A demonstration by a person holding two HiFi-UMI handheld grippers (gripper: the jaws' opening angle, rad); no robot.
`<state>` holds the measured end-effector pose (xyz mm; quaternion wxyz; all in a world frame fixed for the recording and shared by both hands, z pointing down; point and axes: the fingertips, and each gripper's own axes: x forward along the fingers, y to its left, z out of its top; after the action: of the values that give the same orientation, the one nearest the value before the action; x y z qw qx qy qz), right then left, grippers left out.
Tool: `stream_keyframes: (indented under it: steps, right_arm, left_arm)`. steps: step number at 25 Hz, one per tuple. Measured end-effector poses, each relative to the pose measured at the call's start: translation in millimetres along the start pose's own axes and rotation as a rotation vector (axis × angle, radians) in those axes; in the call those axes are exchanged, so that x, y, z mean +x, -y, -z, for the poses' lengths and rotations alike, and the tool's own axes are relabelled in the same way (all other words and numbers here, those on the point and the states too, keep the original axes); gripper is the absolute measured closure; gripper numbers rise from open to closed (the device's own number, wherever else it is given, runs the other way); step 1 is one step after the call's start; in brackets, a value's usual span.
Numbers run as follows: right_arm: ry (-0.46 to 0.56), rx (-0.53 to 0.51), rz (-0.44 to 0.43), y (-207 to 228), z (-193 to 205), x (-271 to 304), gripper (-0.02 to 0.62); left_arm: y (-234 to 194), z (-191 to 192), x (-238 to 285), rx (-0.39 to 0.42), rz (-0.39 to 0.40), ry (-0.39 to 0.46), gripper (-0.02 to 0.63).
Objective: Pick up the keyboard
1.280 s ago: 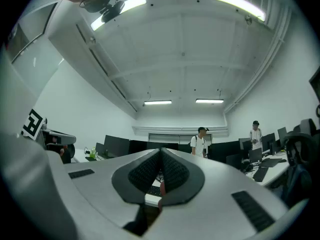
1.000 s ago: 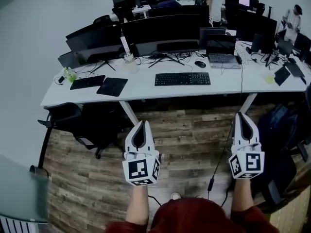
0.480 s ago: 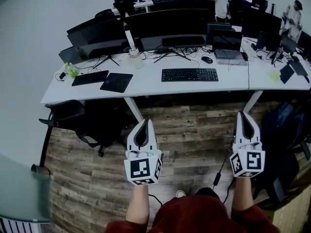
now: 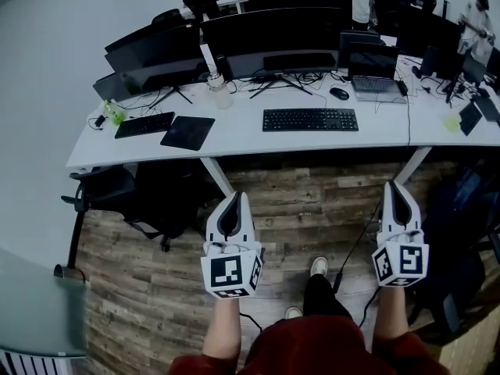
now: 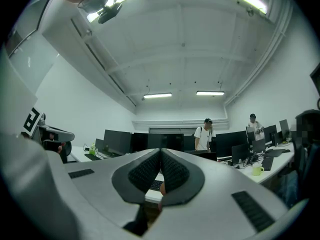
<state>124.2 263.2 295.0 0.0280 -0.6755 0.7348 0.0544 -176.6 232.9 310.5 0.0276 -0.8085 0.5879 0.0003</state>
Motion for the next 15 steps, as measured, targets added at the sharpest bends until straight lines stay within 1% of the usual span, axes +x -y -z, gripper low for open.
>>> stream_keyframes:
  steps: [6,11,15]
  right_arm:
    - [0.02,0.029,0.018,41,8,54,0.594]
    - [0.017,-0.008,0.028,75,15,104,0.594]
    - [0.013,0.006,0.025,104,21,145,0.594]
  left_arm:
    - [14,-8,65,0.037,0.007,0.009,0.6]
    - [27,-14,127,0.051,0.001,0.007,0.6]
    - [39,-16,175,0.057,-0.002,0.003,0.6]
